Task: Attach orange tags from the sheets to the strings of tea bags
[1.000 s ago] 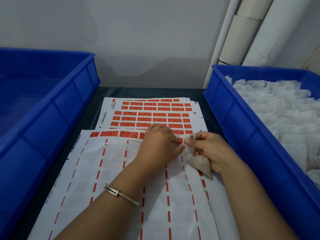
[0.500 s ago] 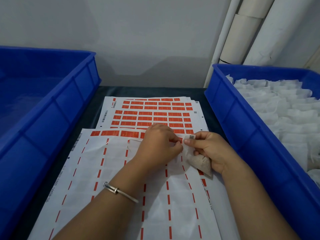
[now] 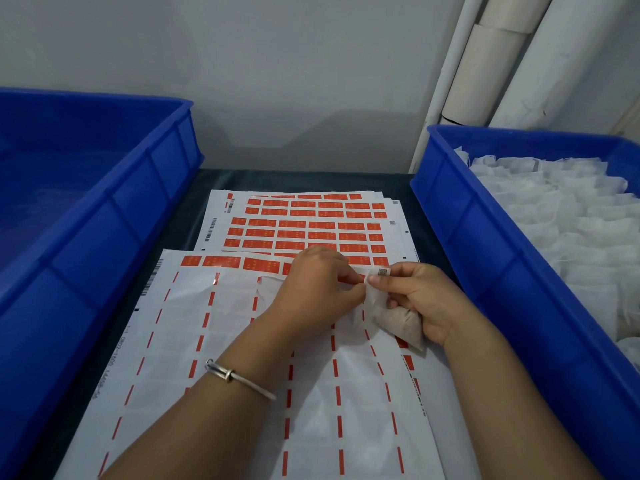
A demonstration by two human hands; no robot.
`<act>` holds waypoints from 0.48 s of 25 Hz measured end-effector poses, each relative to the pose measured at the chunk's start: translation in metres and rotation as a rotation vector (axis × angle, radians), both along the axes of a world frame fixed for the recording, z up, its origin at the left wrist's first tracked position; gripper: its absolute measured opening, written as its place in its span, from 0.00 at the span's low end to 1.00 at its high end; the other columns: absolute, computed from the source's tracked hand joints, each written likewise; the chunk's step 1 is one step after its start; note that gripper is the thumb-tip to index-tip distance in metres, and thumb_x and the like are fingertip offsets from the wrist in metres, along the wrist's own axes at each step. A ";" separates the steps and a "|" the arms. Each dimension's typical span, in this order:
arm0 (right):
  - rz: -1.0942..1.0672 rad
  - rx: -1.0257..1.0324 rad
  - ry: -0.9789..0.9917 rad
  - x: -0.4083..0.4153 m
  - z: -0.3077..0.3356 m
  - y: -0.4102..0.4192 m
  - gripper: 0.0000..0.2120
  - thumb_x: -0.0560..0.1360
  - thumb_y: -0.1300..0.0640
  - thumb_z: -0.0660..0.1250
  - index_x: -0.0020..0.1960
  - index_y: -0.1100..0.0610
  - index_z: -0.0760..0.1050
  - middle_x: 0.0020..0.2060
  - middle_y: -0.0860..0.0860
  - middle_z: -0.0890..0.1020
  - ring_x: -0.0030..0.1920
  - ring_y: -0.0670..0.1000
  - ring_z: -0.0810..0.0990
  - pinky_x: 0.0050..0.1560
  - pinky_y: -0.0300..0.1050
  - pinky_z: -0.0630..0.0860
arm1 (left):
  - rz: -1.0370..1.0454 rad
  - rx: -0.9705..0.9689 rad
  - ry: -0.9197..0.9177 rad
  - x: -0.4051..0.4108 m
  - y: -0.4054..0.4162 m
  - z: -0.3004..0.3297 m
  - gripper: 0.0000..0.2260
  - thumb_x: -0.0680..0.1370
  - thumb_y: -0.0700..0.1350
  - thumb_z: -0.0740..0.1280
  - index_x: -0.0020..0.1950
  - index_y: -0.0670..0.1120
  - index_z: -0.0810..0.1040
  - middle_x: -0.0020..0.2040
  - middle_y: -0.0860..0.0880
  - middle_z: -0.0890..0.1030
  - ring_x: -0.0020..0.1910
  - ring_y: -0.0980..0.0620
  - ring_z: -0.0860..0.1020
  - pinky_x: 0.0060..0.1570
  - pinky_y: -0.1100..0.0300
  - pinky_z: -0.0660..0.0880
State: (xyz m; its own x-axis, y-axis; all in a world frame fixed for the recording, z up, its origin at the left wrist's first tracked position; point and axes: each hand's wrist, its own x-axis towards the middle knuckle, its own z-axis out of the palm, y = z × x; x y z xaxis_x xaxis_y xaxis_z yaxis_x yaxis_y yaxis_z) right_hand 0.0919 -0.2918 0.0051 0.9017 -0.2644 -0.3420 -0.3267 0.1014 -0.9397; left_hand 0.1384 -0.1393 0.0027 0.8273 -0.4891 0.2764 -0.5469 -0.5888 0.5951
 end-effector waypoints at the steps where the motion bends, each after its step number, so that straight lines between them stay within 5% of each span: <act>1: 0.000 0.010 0.001 0.000 0.000 0.000 0.03 0.69 0.62 0.73 0.41 0.55 0.82 0.39 0.48 0.86 0.38 0.49 0.85 0.32 0.40 0.79 | 0.005 -0.004 0.026 0.000 0.000 0.000 0.09 0.73 0.50 0.70 0.51 0.49 0.84 0.44 0.54 0.82 0.39 0.60 0.73 0.39 0.74 0.64; 6: -0.002 0.066 0.006 -0.002 0.002 -0.001 0.04 0.69 0.62 0.73 0.42 0.55 0.82 0.41 0.49 0.86 0.41 0.50 0.85 0.35 0.42 0.81 | 0.038 -0.003 0.104 0.004 0.003 0.000 0.08 0.74 0.51 0.70 0.49 0.50 0.84 0.39 0.62 0.74 0.37 0.61 0.73 0.34 0.75 0.64; 12: -0.047 0.043 0.025 0.000 0.002 -0.002 0.05 0.70 0.60 0.73 0.45 0.55 0.82 0.42 0.48 0.86 0.38 0.50 0.85 0.30 0.40 0.78 | 0.241 0.058 -0.023 0.013 0.010 0.013 0.07 0.72 0.55 0.70 0.45 0.52 0.82 0.40 0.61 0.73 0.38 0.57 0.72 0.40 0.68 0.67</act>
State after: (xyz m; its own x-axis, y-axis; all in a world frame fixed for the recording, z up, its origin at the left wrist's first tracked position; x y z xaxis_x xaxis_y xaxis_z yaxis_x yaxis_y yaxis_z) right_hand 0.0916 -0.2937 0.0072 0.8798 -0.2909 -0.3760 -0.3436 0.1575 -0.9258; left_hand 0.1513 -0.1289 0.0154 0.9160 -0.2936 0.2734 -0.3990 -0.7368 0.5458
